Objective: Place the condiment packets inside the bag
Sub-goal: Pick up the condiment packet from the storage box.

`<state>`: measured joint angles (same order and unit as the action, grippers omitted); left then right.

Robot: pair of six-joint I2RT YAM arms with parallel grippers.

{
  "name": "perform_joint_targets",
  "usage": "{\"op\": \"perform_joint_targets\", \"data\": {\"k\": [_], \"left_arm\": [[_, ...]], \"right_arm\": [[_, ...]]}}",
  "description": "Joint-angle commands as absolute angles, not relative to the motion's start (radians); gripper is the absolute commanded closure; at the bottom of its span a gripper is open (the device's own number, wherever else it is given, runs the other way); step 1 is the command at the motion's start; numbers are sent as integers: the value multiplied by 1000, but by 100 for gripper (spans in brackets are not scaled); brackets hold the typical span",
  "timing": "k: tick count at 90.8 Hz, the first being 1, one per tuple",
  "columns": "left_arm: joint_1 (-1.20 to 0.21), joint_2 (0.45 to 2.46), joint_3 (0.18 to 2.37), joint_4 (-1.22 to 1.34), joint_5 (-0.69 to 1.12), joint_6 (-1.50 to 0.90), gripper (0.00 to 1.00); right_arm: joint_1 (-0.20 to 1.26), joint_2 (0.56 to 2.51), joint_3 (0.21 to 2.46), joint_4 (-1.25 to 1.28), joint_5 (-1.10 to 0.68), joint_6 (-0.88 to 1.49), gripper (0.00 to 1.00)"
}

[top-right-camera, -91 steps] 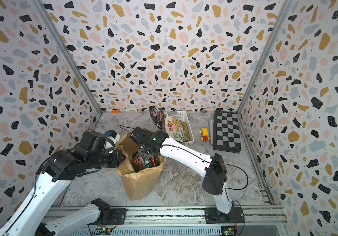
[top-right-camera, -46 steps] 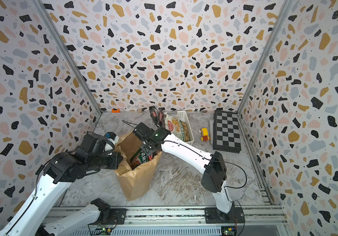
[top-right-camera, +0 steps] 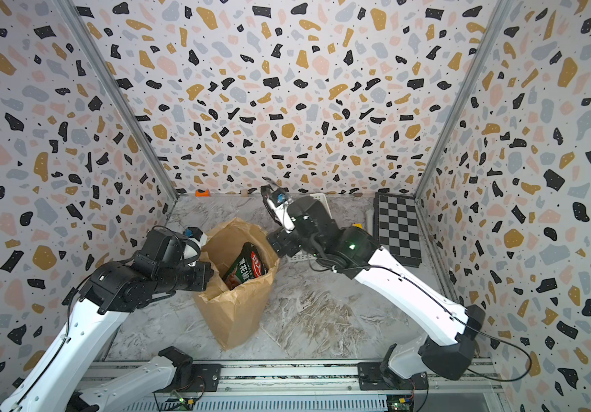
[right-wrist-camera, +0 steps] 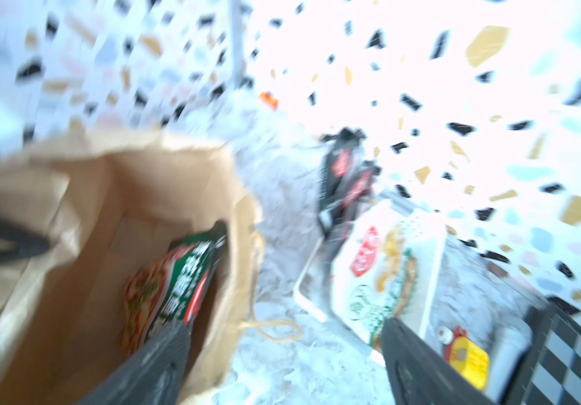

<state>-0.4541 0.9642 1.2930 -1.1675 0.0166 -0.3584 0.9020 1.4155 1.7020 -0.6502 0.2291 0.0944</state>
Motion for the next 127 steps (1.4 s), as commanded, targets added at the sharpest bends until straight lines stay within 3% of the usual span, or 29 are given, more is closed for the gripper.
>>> {"op": "perform_joint_targets", "data": {"k": [1, 14, 43, 95, 119, 127], "left_arm": [[-449, 951, 1334, -1091, -18, -300, 100], [-448, 921, 1303, -1068, -1, -281, 100], [-448, 908, 1275, -1065, 30, -288, 100], [-449, 915, 1249, -1060, 37, -268, 100], [-449, 905, 1245, -1065, 36, -263, 100], [-449, 901, 1241, -1062, 37, -264, 100]], "right_arm": [[761, 1486, 1695, -626, 235, 173, 9], [673, 1650, 1783, -664, 144, 189, 7], [631, 2031, 2065, -698, 61, 256, 5], [572, 1967, 1946, -706, 296, 240, 24], [571, 2015, 1909, -735, 280, 204, 36], [570, 2020, 1902, -738, 286, 200, 45]]}}
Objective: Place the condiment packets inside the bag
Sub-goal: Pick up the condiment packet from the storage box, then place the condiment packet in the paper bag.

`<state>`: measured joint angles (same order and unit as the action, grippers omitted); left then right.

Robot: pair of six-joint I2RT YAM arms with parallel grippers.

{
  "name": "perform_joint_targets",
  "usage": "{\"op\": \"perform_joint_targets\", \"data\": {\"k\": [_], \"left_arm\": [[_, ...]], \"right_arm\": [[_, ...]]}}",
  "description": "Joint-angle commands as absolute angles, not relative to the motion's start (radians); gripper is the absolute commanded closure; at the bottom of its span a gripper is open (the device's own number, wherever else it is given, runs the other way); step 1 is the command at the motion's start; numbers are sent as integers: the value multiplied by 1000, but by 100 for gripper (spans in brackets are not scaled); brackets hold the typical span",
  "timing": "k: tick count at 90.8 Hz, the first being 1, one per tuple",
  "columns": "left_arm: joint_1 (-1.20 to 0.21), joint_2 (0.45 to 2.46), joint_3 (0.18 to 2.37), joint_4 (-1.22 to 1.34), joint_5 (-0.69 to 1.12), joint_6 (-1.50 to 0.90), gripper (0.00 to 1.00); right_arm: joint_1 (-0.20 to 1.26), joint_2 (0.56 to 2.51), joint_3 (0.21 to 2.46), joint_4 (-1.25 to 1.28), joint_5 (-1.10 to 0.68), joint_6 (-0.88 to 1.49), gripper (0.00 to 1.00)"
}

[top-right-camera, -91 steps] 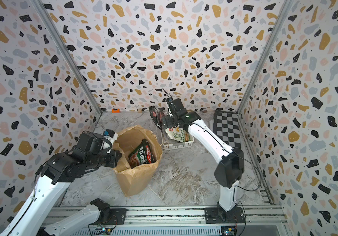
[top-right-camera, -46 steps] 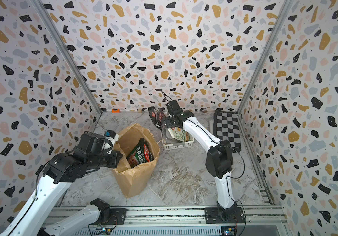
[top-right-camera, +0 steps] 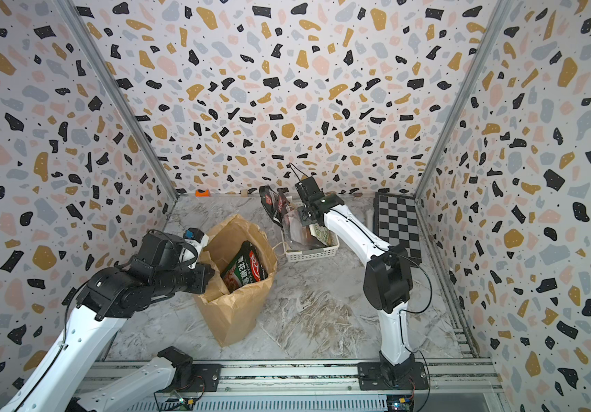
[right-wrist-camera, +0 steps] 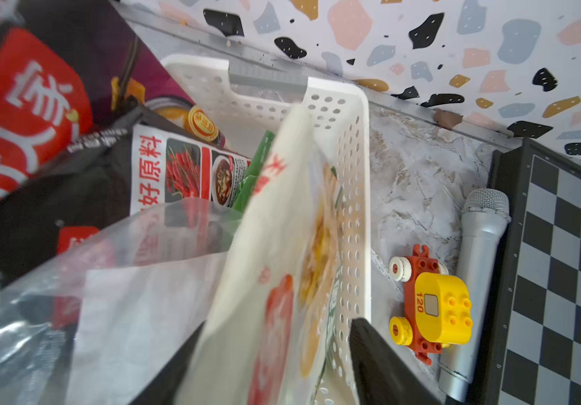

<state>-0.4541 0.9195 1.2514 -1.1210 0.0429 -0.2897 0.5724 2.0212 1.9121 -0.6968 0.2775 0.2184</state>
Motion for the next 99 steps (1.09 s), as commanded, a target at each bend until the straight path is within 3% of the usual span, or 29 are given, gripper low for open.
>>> {"op": "perform_joint_targets", "data": {"k": [1, 7, 18, 38, 68, 88, 99], "left_arm": [[-449, 900, 1241, -1063, 37, -264, 100], [-449, 897, 1238, -1063, 35, -264, 100], [-449, 897, 1236, -1063, 37, -261, 100], [-449, 898, 1251, -1060, 48, -259, 100], [-449, 904, 1242, -1040, 51, -260, 100], [-449, 906, 1241, -1025, 64, -270, 100], [-449, 906, 1241, -1023, 66, -274, 100]], "right_arm": [[570, 2020, 1900, -738, 289, 199, 46], [568, 2012, 1892, -739, 308, 188, 55], [561, 1974, 1872, -741, 360, 152, 100], [562, 1797, 1853, -773, 342, 60, 100], [656, 1485, 1984, -870, 35, -21, 100], [788, 1455, 2084, -823, -195, 16, 100], [810, 1442, 2027, -714, -372, 111, 100]]}}
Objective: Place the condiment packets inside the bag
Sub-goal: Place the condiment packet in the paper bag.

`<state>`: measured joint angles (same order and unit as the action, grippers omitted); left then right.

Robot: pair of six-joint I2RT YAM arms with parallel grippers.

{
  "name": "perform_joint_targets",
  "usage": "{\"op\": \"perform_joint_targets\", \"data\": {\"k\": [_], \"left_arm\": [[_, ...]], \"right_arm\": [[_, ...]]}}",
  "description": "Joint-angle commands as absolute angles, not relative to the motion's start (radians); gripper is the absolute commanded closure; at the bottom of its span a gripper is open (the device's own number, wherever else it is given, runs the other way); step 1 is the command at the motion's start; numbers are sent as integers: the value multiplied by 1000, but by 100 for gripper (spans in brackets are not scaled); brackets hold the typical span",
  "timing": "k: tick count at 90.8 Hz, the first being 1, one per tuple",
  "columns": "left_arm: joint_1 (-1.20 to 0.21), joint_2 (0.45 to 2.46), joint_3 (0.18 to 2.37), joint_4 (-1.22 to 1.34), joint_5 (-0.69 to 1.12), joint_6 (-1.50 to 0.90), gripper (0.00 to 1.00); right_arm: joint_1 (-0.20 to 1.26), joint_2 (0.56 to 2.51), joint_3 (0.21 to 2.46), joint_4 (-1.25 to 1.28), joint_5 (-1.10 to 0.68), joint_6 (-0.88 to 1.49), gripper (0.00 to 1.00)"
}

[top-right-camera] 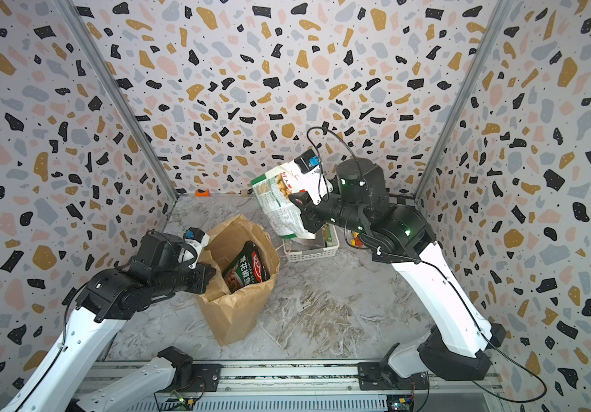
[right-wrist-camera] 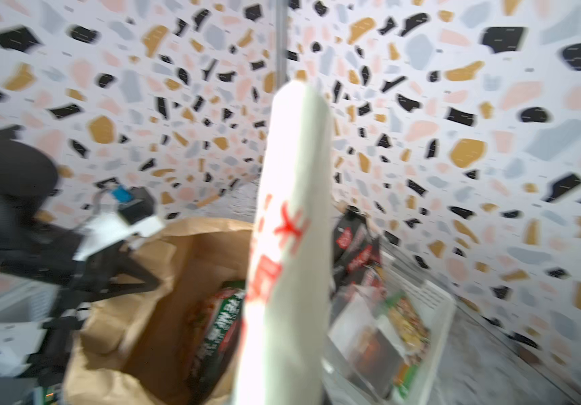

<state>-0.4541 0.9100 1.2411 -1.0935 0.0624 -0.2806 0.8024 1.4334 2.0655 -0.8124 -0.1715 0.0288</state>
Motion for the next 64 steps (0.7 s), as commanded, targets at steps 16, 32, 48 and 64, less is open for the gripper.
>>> {"op": "perform_joint_targets", "data": {"k": [16, 32, 48, 64], "left_arm": [[-448, 911, 1236, -1020, 83, -275, 100], [-449, 908, 1235, -1021, 78, -271, 100], [-449, 910, 1234, -1016, 80, -272, 100], [-449, 915, 1230, -1009, 93, -275, 100]], "right_arm": [[827, 1435, 1871, -577, -514, 233, 100], [833, 1415, 1768, -581, -516, 283, 100], [838, 1457, 1727, -552, -669, 358, 100], [850, 1515, 1698, -474, -675, 416, 100]]}}
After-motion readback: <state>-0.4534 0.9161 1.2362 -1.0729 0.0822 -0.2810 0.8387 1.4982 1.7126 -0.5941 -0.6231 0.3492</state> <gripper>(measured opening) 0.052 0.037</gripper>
